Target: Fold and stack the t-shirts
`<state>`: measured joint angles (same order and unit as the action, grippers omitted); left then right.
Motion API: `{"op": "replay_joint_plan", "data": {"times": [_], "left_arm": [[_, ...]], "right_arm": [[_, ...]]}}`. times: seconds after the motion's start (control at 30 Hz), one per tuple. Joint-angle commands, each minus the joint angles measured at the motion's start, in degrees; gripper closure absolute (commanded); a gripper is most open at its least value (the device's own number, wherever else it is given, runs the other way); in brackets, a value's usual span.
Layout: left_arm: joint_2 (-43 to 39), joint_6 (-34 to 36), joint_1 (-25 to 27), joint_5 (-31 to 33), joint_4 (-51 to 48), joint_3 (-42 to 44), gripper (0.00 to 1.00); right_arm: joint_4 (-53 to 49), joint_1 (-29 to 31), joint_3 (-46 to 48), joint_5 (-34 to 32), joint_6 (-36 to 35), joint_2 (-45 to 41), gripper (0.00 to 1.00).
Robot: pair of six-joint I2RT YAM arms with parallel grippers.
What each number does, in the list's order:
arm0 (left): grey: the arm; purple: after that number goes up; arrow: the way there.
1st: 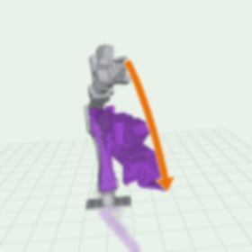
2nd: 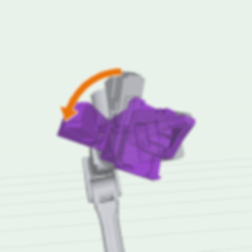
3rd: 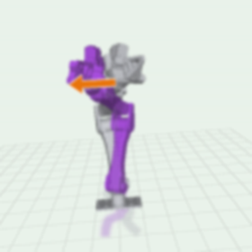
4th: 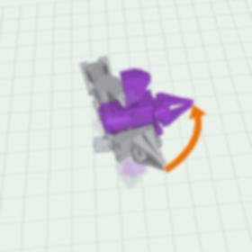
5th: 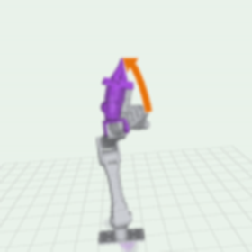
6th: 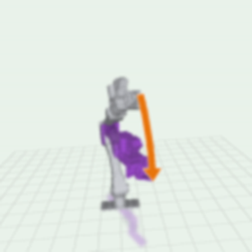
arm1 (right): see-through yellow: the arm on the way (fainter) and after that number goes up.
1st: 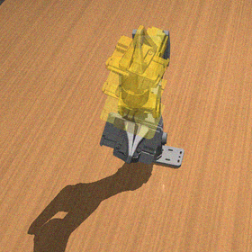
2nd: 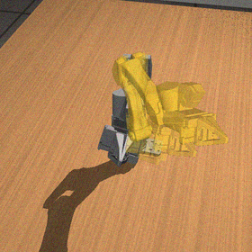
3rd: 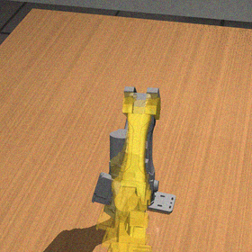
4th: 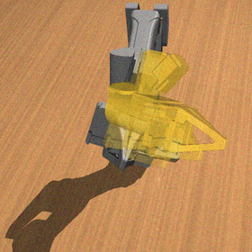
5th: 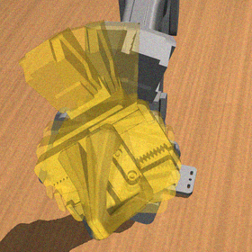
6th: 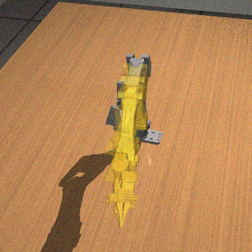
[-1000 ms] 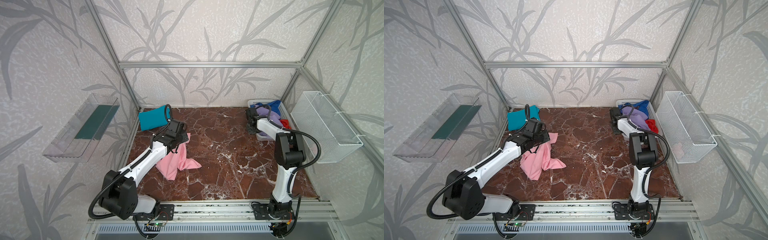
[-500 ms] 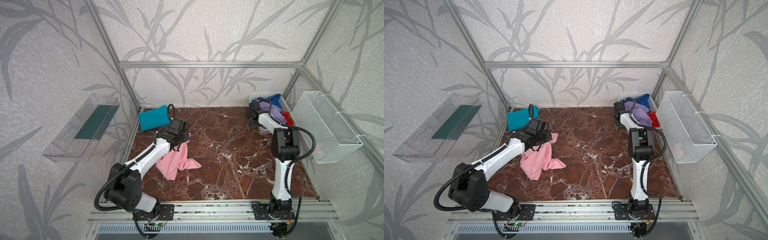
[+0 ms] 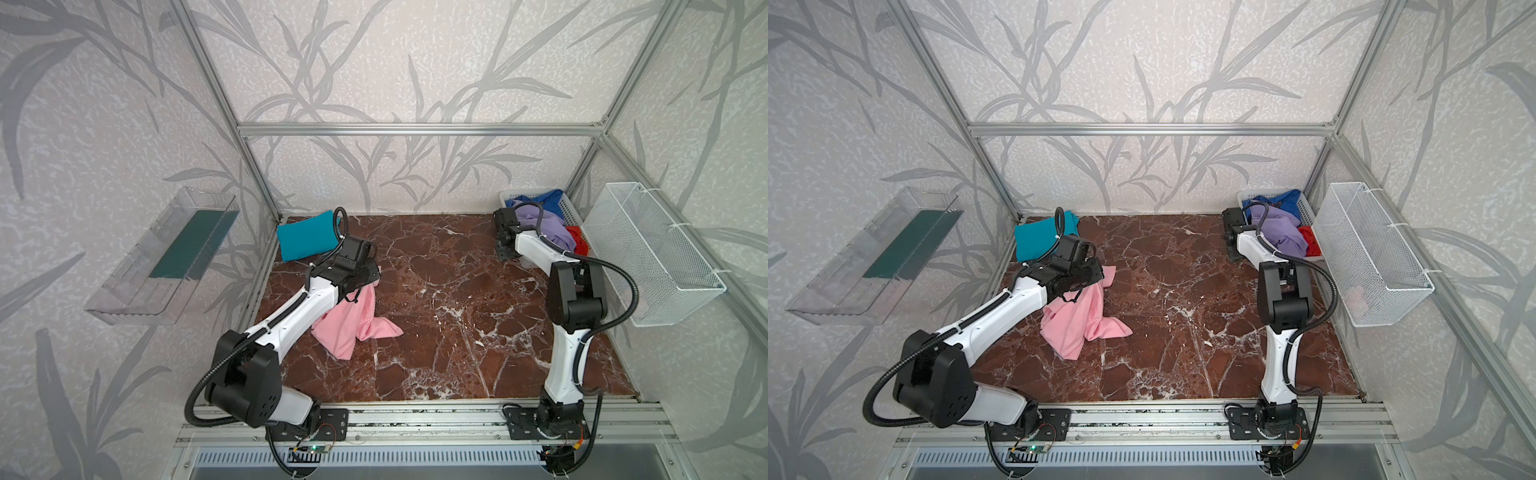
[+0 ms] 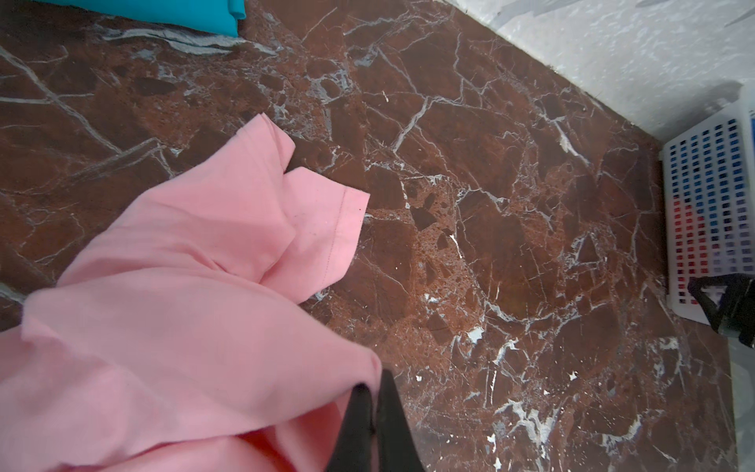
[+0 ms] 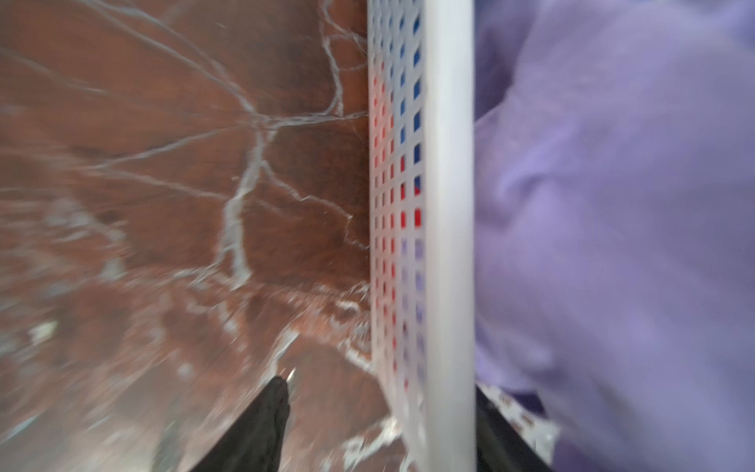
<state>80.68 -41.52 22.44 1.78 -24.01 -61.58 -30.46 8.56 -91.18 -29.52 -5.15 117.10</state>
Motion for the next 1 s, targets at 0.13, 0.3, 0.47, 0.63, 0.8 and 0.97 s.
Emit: {"op": "replay_joint_plan", "data": {"times": [0.13, 0.3, 0.47, 0.63, 0.8, 0.97], "left_arm": [[-10.62, -0.67, 0.06, 1.66, -3.46, 3.12, 1.00], [-15.47, -1.15, 0.06, 3.75, -4.20, 5.80, 1.00], [-17.79, -1.46, 0.06, 4.93, -4.99, 7.63, 1.00], [-17.05, -1.22, -0.01, 5.85, -5.42, 8.34, 1.00], [-13.22, -0.41, -0.02, 5.27, -5.87, 6.06, 1.00], [-11.01, -0.82, -0.01, 4.34, -4.80, 5.13, 1.00]], "right_arm": [[1.03, 1.72, 4.77, -3.16, 1.02, -10.42, 0.32], [3.38, 1.73, 8.59, -2.24, 1.82, -14.48, 0.31], [5.96, -0.41, 9.52, -1.50, -0.52, -11.80, 0.31], [9.13, -2.97, 7.99, 1.48, -0.86, -6.65, 0.33], [8.62, -3.02, 1.70, 2.21, -2.89, 0.51, 0.37], [4.62, -3.13, -1.04, 2.31, -0.16, 3.12, 0.60]]}}
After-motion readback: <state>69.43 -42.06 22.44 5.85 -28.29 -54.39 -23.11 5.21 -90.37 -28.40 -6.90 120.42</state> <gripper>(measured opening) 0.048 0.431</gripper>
